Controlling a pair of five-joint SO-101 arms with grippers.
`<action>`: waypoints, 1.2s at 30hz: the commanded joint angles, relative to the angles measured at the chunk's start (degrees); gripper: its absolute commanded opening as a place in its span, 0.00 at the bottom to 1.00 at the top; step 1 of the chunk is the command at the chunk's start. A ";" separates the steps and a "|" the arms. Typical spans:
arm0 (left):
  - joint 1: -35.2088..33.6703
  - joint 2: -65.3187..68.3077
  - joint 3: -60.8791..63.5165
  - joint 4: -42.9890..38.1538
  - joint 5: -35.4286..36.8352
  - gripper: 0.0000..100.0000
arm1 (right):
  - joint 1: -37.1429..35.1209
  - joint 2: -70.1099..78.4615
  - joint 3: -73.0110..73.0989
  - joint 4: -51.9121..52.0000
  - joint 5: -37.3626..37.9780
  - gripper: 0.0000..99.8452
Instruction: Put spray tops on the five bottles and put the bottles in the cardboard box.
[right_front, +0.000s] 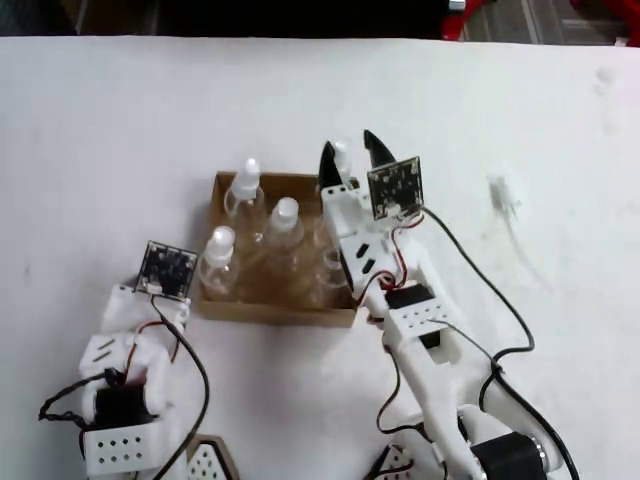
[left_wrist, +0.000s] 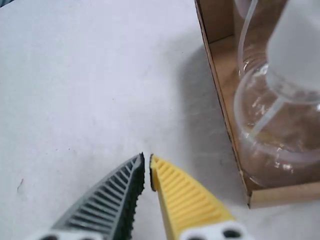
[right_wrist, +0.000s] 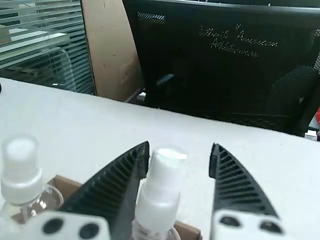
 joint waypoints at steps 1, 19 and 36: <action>0.75 -0.31 -0.09 0.26 -0.70 0.02 | -0.75 -2.15 0.09 -1.10 -0.62 0.16; 0.75 -0.31 -0.09 0.26 -0.70 0.02 | 1.36 -33.36 0.79 19.82 -0.62 0.13; 0.57 -0.31 -0.09 0.26 -0.62 0.02 | 23.60 -59.12 14.86 34.42 -0.18 0.13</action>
